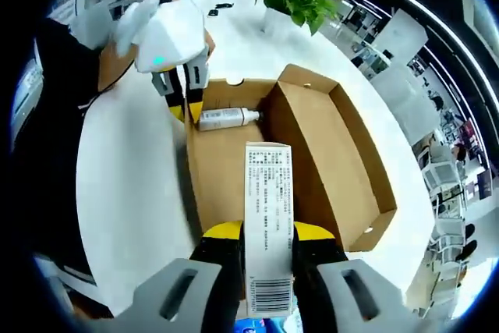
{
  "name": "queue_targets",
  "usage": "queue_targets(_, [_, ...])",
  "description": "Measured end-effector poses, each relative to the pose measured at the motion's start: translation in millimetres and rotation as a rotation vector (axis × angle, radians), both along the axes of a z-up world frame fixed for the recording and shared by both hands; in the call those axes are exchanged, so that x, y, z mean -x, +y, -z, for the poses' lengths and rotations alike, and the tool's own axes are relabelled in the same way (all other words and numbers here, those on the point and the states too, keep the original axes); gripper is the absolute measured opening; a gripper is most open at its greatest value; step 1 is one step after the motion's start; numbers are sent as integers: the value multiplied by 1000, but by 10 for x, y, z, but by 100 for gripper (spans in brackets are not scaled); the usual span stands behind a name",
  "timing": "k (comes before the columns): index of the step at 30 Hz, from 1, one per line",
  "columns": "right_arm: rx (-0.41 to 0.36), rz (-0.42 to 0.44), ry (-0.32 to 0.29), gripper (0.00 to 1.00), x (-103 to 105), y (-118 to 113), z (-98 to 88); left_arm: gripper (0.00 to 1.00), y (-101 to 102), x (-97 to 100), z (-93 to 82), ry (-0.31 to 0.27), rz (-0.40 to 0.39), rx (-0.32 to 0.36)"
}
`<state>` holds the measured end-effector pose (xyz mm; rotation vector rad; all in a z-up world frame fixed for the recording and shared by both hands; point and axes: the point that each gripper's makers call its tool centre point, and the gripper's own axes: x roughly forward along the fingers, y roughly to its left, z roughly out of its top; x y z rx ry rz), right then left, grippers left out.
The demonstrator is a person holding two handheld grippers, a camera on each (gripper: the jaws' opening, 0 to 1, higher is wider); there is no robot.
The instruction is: Operate the shoe box by opening the lid, removing the specified soft item, and placing it in the target area until the item is outside and the box remains undamaged.
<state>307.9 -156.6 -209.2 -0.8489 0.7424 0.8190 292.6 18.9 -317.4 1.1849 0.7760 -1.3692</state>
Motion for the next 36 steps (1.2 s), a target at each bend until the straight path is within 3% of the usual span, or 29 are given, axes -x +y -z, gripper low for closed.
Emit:
queue_targets(7, [12,24,-36,21,272,-186,-77,5,4,-16,7,-1,-4,-6])
queue_targets(9, [22,27,-70,21,320,-265,-110,5,8,-17,11,-5,-4,-11])
queue_targets(23, [51,80,-151,21,941,-849,-254,5,-14,-37,11,-20,-8,-29])
queue_targets(30, [45,113,-155,21,1209,-990,-219,6,-20,-63,5,-23,-13,-28])
queue_targets(36, [92,86,-158,21,1495,-1039,-171,5,-21,-68,6,-22,-12,-31])
